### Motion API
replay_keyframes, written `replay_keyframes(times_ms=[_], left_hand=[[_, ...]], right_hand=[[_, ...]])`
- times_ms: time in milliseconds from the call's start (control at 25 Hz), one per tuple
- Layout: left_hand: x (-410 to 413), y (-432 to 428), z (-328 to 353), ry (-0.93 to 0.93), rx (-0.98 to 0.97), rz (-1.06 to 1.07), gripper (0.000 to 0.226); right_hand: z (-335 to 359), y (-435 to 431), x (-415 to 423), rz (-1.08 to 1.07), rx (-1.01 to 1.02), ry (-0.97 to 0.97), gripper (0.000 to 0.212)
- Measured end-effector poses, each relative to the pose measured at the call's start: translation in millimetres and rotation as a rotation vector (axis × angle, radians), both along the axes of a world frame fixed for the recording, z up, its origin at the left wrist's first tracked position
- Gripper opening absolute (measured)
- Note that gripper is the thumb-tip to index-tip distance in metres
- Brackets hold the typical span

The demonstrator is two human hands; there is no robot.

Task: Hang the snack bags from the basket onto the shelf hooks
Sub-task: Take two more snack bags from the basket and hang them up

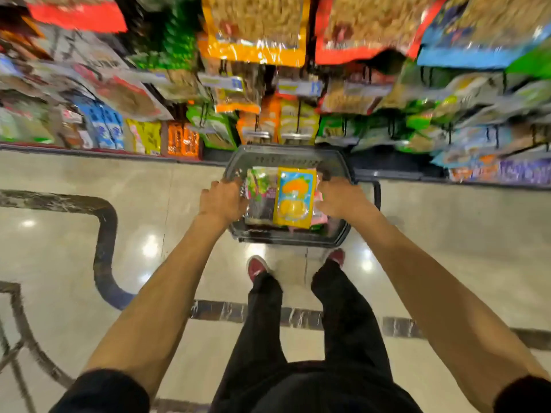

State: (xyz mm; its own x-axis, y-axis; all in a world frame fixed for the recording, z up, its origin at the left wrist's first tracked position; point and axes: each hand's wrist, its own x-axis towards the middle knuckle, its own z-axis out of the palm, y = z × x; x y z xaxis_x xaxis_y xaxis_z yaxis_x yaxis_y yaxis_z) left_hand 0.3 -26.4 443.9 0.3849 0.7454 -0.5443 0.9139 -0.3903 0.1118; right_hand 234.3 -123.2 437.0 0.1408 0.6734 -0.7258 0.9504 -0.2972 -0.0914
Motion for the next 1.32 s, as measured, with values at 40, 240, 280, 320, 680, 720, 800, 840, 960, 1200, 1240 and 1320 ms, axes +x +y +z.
replay_keyframes(times_ms=[40,240,280,320,680,720,800,840,960,1200,1240,1320], left_hand=[[-3.4,3.5,-25.4,-0.017,-0.039,0.010,0.040],[-19.1,-6.5,-165.7,-0.041,-0.209,0.066,0.039],[-18.5,-5.3,-195.0,-0.018,-0.218,0.052,0.038],[-18.5,-2.6,-222.9,0.003,-0.224,0.026,0.038],[-2.3,40.3,-441.1,0.002,-0.300,0.196,0.057],[1.0,40.6,-457.7,-0.034,-0.332,0.290,0.061],[3.5,37.6,-484.1,-0.103,-0.382,0.477,0.069],[4.5,37.0,-495.6,-0.137,-0.412,0.567,0.072],[2.6,38.4,-517.8,-0.181,-0.424,0.773,0.072],[-5.3,48.1,-521.1,-0.277,-0.409,0.934,0.100],[-2.5,46.2,-514.4,-0.324,-0.455,0.972,0.084],[0.5,40.1,-500.9,-0.388,-0.551,0.997,0.051]], right_hand=[[-22.7,-1.0,-6.0,-0.017,-0.025,0.002,0.052],[-161.3,-14.4,-21.3,-0.075,-0.115,-0.012,0.052],[-186.0,-15.7,-20.0,-0.085,-0.130,-0.010,0.050],[-209.4,-14.9,-18.8,-0.099,-0.151,-0.003,0.048],[-422.0,-4.0,1.4,-0.319,-0.125,-0.001,0.055],[-437.9,-3.2,4.7,-0.362,-0.115,-0.003,0.057],[-460.9,-4.1,7.7,-0.477,-0.080,0.040,0.066],[-473.1,-4.0,9.2,-0.558,-0.042,0.074,0.074],[-491.1,0.2,9.7,-0.868,0.093,0.188,0.079],[-482.3,-0.1,3.6,-1.380,0.279,0.516,0.040],[-478.6,-2.5,0.7,-1.405,0.315,0.553,0.043],[-470.9,-7.8,-2.1,-1.456,0.357,0.598,0.044]])
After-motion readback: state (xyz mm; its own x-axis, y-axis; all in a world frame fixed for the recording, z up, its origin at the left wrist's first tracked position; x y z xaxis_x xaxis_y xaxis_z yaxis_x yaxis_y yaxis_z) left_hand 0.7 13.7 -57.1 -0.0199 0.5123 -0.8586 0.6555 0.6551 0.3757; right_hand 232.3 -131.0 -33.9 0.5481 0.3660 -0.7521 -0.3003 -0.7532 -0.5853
